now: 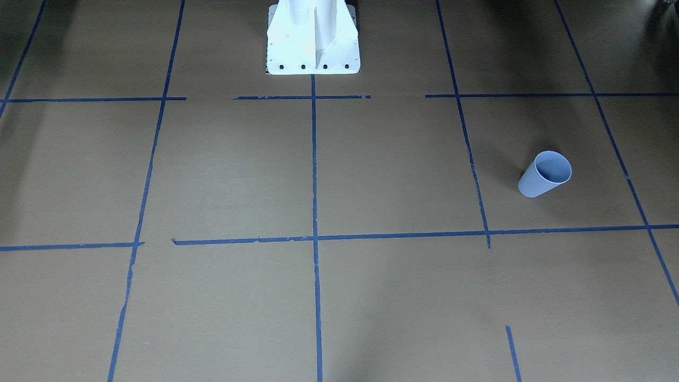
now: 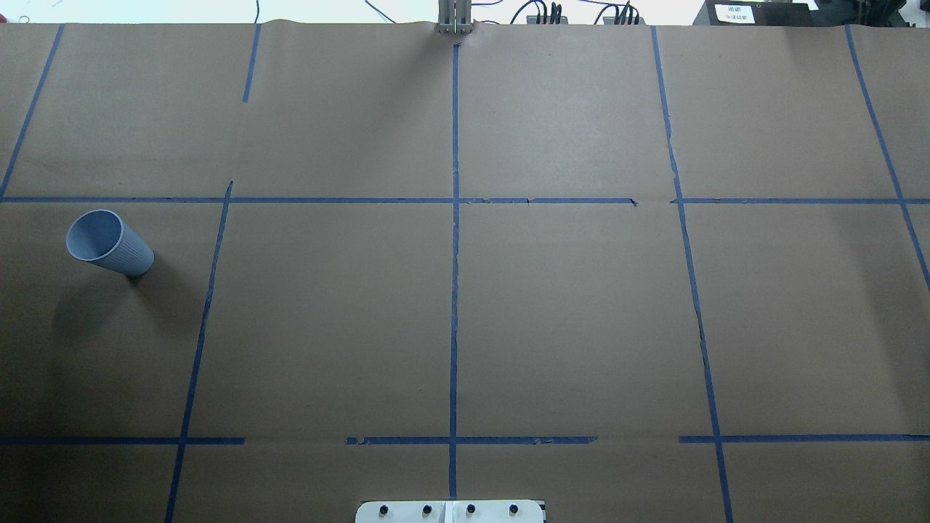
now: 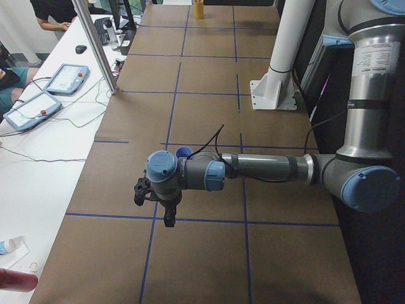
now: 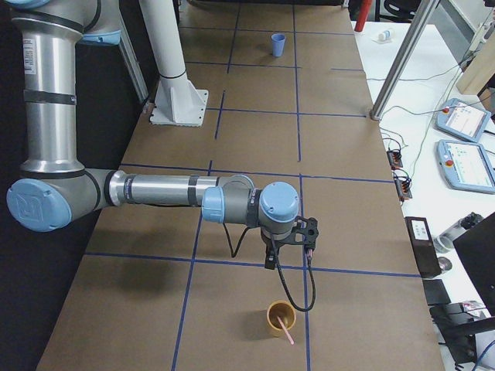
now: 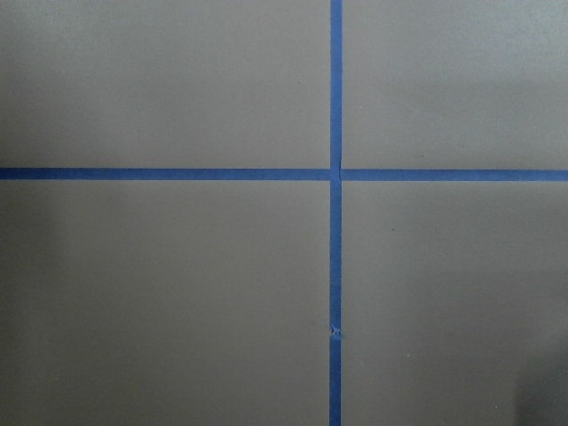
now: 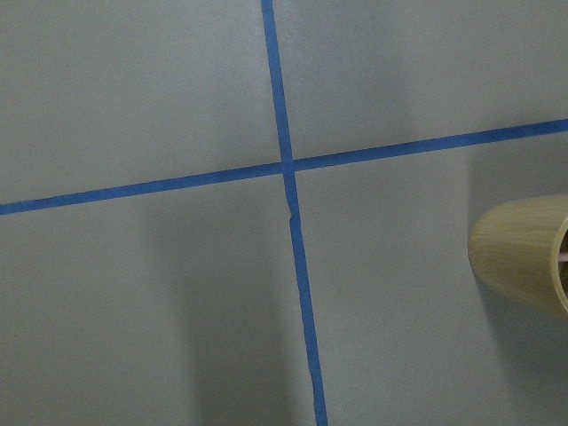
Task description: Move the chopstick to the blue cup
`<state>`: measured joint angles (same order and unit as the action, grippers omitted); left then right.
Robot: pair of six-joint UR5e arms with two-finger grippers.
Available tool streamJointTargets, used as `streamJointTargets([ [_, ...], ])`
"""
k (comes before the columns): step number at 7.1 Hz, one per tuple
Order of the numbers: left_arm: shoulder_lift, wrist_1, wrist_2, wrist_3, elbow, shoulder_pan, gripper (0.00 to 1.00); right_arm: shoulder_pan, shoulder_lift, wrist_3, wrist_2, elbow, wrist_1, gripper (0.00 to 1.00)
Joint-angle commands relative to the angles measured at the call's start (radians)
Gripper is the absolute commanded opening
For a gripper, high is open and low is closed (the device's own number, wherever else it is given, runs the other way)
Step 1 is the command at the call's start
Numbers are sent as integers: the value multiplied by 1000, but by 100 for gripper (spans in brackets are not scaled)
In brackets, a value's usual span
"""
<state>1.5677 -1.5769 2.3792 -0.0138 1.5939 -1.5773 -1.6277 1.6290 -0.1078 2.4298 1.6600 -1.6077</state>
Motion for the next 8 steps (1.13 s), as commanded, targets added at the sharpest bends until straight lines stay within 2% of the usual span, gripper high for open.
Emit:
streamJointTargets([
  [1,1,0,0,0,0,2,100,2,-3,5,-5,-12,2,100],
  [3,2,-3,0,3,4,2,100,3,-3,5,-5,-16,0,100],
  [5,6,-21,6,-6,67,5,100,5,-14,-3,-3,-12,2,100],
  [6,6,-50,8,-23,111,57,100,5,-14,-3,-3,-8,2,100],
  [8,5,-60,2,-305,254,237,100,5,-14,-3,-3,-5,2,100],
])
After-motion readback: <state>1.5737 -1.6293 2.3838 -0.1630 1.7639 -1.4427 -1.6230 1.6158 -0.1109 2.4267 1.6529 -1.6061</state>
